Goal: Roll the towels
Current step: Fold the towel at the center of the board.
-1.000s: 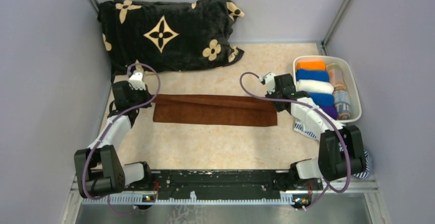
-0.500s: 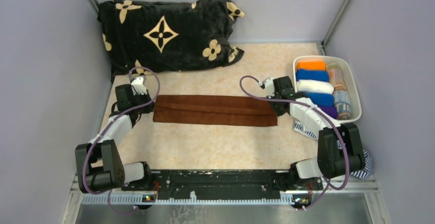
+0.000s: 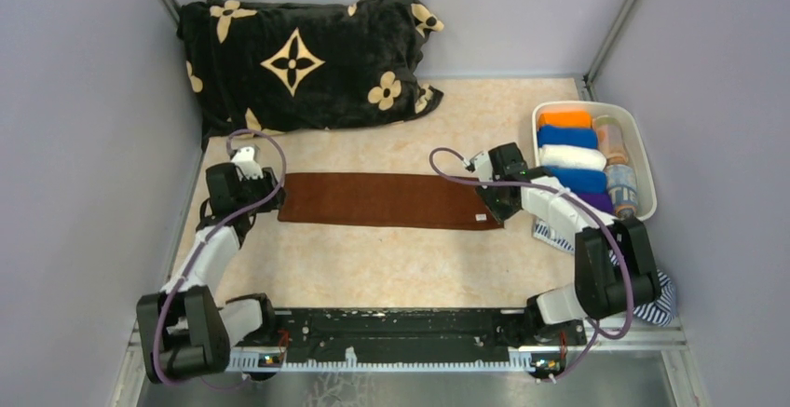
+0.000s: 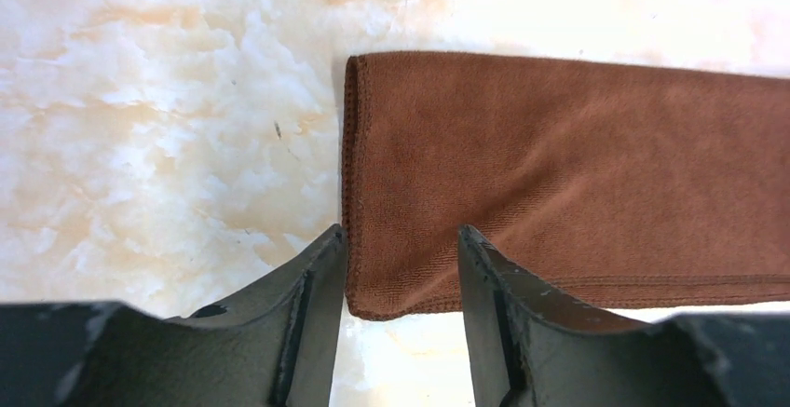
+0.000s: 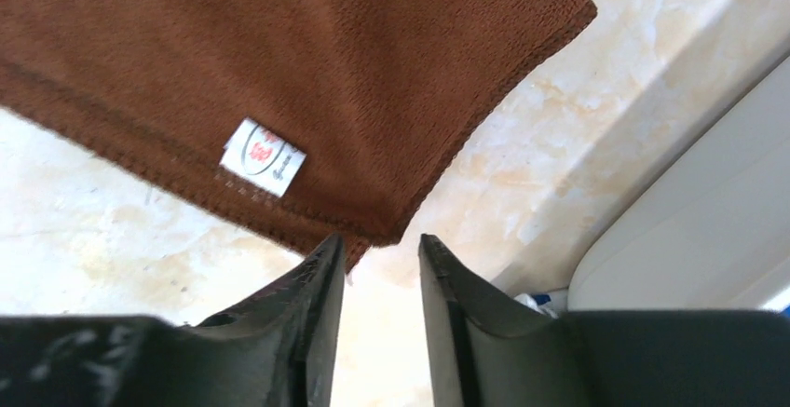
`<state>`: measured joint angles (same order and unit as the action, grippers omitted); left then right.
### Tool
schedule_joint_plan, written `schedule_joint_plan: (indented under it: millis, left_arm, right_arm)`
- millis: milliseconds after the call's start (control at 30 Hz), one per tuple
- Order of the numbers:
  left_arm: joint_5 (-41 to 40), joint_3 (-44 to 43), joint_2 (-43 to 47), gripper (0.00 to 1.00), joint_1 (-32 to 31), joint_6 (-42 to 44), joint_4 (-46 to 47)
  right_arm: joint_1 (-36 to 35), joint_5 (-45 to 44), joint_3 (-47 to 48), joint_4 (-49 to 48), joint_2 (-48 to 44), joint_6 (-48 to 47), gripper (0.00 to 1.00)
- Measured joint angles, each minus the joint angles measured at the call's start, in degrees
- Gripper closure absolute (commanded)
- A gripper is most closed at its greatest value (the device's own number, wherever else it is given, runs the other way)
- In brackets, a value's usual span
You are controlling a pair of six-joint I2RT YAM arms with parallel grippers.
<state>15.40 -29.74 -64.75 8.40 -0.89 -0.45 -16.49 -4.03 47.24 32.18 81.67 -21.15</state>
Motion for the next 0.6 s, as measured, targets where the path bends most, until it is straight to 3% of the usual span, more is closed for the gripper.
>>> schedule_joint_plan:
  millis: [300,433,600]
  left_arm:
    - [-3.3,0.48,11.78,0.36,-0.24,-6.14,-0.61]
    - [-5.14,-0.22,13.92,0.36,-1.64,-8.48,-3.17]
    - [-4.9,-0.68,14.38,0.36,-2.32,-11.91,-7.78]
  right_arm:
    - [-0.87,1.31,3.93,5.22,-13.7,3.1,0.4]
    - [-0.92,1.16,4.66,4.85,-18.38,9.53,0.36]
    - [-0.92,-0.22,4.35,5.7,-16.61,23.34,0.34]
